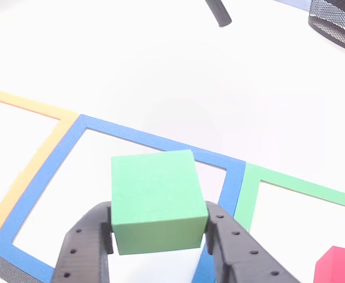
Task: Tower of hanoi
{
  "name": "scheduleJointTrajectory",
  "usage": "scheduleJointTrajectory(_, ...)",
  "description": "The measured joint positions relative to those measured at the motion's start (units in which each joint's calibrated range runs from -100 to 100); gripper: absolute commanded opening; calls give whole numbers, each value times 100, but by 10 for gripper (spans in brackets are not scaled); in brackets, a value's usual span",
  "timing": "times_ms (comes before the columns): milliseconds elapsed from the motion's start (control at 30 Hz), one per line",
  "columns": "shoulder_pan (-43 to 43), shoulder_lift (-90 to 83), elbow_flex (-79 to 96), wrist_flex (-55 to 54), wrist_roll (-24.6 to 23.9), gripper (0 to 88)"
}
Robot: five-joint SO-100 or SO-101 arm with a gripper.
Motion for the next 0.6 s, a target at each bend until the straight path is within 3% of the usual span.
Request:
scheduleJointTrajectory(167, -70, 726, -44, -798, 0, 89)
scheduleJointTrajectory(600, -12, 2237, -567, -1620, 0, 87)
